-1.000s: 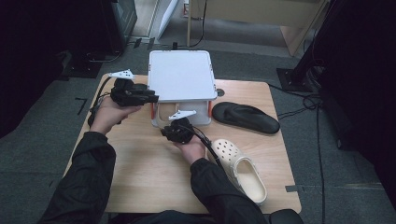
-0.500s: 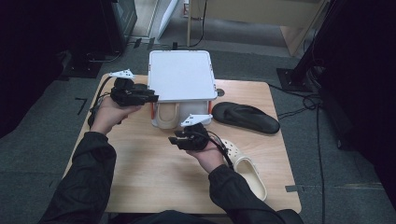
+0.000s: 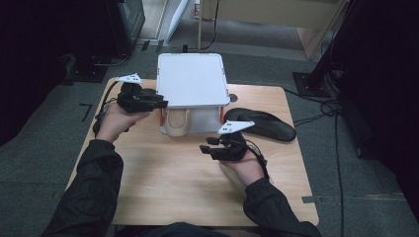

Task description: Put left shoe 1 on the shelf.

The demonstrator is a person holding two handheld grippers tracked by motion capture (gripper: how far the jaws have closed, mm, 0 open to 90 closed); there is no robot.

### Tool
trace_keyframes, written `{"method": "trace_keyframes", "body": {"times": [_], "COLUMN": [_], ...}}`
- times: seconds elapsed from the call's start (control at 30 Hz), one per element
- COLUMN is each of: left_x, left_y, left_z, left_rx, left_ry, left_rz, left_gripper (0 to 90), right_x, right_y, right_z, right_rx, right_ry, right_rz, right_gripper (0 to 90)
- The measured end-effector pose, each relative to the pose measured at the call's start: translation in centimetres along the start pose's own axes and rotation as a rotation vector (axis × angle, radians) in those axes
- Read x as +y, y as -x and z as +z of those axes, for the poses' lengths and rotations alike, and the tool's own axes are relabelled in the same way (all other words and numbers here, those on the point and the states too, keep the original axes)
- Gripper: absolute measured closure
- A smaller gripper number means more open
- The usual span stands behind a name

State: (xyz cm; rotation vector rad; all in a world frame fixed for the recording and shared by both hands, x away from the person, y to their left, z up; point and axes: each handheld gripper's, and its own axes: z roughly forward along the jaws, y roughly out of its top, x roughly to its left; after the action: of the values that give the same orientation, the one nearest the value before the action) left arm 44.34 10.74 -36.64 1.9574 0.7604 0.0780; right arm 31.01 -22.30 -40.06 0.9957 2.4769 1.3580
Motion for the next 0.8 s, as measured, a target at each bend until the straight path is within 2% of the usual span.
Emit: {"method": "trace_keyframes", "body": {"times": [0.47,0.57,0.7,0.8], "left_x": [-0.1,-0.1,0.0,0.1], "left_y": [0.0,0.1,0.2,0.2], "left_z": [0.0,0.1,0.1,0.1], "left_rx": [-0.004,-0.001,0.007,0.006], "left_ry": [0.006,0.005,-0.002,-0.006], "left_rz": [-0.001,0.002,0.007,0.01], "left_gripper": [60.3,60.3,60.2,60.1], "right_x": [-3.8,-4.6,-5.4,-6.2], "right_y": [3.3,3.7,3.9,4.1], "right_z": [-5.5,-6.3,-7.1,-7.6], "right_rx": [-0.08,-0.089,-0.107,-0.112], "right_ry": [0.03,0.036,0.017,0.014], "right_rz": [0.046,0.065,0.05,0.063], "right_gripper": [57.2,57.2,56.7,55.8]}}
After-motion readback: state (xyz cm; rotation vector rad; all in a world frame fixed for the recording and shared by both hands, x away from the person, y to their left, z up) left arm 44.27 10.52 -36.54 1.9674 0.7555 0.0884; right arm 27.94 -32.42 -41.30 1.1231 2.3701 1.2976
